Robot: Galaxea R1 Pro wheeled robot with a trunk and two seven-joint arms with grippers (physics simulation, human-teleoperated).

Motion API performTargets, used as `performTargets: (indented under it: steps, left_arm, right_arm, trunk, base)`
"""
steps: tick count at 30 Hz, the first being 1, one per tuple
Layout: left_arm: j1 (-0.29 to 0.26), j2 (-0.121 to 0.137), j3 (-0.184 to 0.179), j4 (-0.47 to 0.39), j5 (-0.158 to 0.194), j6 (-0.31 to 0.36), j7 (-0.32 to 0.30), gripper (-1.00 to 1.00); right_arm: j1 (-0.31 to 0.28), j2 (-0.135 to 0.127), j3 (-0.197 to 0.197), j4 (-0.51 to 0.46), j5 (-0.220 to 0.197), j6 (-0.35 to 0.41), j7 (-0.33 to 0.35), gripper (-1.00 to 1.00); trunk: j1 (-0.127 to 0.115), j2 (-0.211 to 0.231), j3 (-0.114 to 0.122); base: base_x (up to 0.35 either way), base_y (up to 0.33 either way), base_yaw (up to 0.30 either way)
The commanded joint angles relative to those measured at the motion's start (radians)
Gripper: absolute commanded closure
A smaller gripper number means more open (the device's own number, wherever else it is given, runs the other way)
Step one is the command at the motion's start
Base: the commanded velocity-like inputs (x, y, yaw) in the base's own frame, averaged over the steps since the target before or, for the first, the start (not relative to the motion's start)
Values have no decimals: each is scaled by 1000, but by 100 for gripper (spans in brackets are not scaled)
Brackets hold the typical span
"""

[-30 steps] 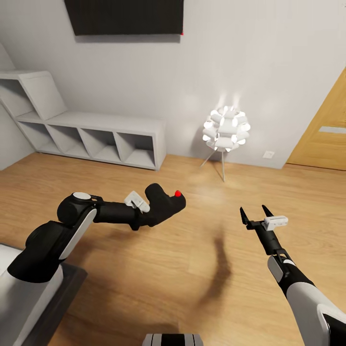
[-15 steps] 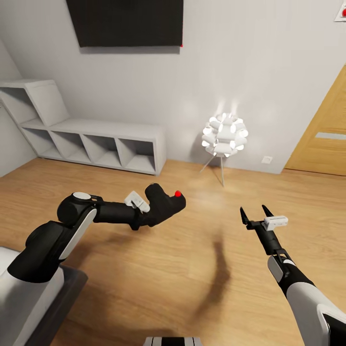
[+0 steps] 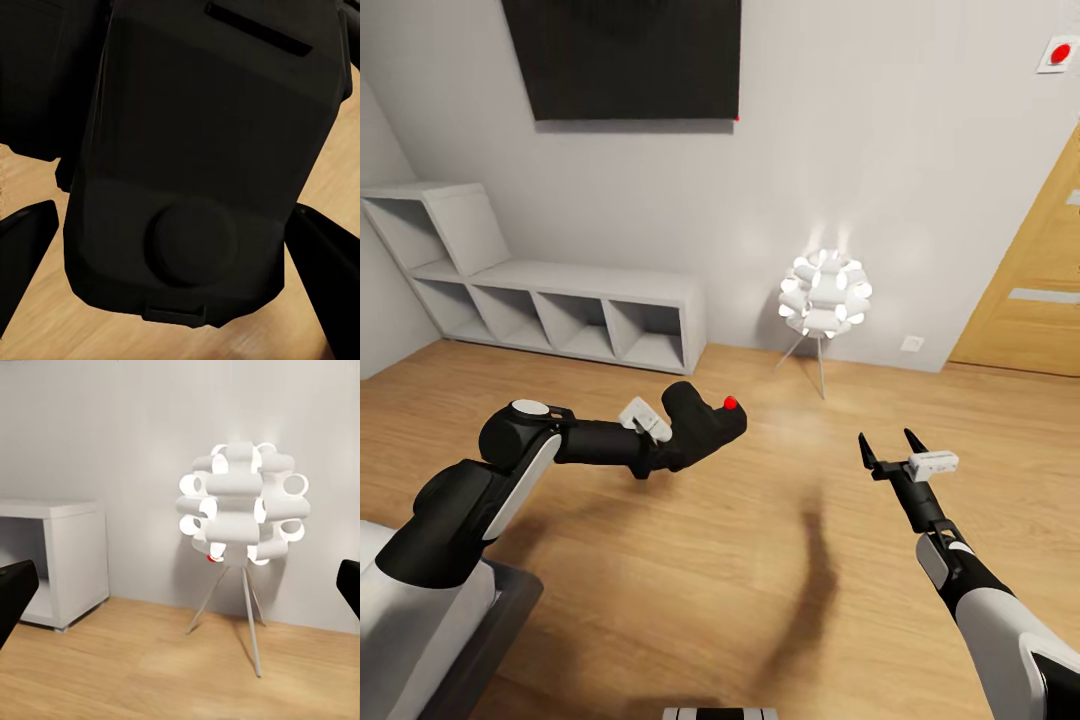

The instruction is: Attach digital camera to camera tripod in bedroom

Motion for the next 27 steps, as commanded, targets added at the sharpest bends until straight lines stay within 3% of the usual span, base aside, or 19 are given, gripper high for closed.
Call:
performTargets:
  steps: [1,27]
  left_arm:
    - [-1,1,-1,0,5,5,1,100]
    - [-1,1,-1,0,5,5,1,100]
  right_arm:
    - [-1,0,-4,3,-5,-1,10,-100]
    - [-1,0,-3,12,-5,-1,10,-100]
  trunk:
    - [-1,0,1]
    - [-12,6,59]
  base:
    - [0,0,0]
    - [0,0,0]
